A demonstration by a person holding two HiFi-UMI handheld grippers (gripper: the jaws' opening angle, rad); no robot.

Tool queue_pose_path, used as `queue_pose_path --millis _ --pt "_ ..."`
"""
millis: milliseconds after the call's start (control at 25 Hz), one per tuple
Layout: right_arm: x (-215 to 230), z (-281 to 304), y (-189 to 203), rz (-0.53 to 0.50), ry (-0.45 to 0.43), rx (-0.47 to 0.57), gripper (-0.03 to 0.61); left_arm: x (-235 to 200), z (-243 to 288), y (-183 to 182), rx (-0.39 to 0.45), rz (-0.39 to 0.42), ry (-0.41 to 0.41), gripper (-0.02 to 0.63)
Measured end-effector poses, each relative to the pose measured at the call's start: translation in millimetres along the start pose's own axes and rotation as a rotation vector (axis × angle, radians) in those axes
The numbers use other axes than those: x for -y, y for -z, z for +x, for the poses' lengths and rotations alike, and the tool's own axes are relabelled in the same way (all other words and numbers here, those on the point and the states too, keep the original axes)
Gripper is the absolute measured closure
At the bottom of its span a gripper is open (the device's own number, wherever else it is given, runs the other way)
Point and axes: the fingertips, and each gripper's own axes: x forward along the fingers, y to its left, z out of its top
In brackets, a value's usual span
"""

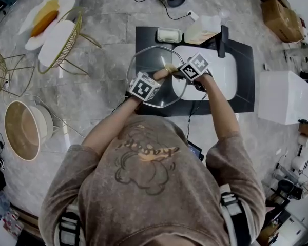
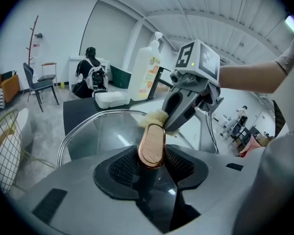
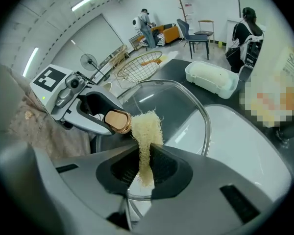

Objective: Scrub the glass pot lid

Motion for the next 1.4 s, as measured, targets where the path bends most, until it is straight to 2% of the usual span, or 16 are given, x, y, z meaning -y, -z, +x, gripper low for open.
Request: queue_pose_path --millis 320,640,960,1120,1400 --pt "-15.7 2.3 20.4 0.11 0.059 0.054 0.529 0.2 -1.9 2.5 -0.052 0.007 0.019 0.426" --pt "-35.7 6.2 33.9 0.133 0.139 0.069 0.531 2.9 -3.5 2.6 -0.102 0.011 0.047 0.428" --pt "-54.8 11.6 38.0 0.179 0.144 0.108 0.531 3.8 -4.6 2.4 -0.133 0.011 0.065 0.429" --pt "-58.9 15.2 39.2 0.173 0.161 0.095 0.531 3.5 -1.7 2.7 -0.143 0.009 0.075 0.43" --pt "-64.2 19.2 38.1 0.107 0.22 0.008 0.531 4.0 -1.1 2.5 -0.163 0.003 0.09 0.43"
